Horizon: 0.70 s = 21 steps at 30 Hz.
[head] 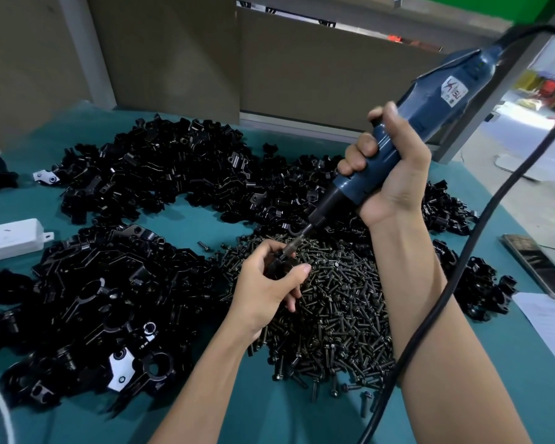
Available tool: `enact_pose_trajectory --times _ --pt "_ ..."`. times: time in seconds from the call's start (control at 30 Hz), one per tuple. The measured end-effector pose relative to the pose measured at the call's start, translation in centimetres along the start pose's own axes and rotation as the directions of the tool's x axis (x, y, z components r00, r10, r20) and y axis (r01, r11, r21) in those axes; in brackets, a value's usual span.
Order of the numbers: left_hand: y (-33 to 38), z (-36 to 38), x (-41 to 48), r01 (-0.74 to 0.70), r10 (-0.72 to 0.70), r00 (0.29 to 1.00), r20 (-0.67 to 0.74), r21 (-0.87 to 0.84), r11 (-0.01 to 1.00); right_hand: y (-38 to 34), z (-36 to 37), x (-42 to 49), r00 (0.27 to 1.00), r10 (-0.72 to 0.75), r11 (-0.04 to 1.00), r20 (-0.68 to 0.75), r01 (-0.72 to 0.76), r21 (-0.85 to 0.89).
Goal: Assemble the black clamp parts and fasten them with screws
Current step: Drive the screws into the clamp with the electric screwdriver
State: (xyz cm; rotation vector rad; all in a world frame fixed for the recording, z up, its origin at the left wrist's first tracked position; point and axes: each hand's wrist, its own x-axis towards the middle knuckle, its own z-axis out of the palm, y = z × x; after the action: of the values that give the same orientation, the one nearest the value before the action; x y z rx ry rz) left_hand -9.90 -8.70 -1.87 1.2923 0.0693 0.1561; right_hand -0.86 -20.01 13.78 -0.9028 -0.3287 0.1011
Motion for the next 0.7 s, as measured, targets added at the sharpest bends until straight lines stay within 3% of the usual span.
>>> enact_pose_trajectory --times 0.4,0.7 --pt "0.3 -0.6 0.1 0.045 -0.044 0.999 0.028 -0.042 0.998 0.4 -1.7 -0.7 0.972 -0.006 0.971 0.233 -0.050 0.235" --pt "0.0 -0.2 0.1 0.054 -0.054 0.998 0.041 -0.003 0.999 0.3 -2.0 -0.3 0.980 0.030 0.948 0.198 -0.091 0.306"
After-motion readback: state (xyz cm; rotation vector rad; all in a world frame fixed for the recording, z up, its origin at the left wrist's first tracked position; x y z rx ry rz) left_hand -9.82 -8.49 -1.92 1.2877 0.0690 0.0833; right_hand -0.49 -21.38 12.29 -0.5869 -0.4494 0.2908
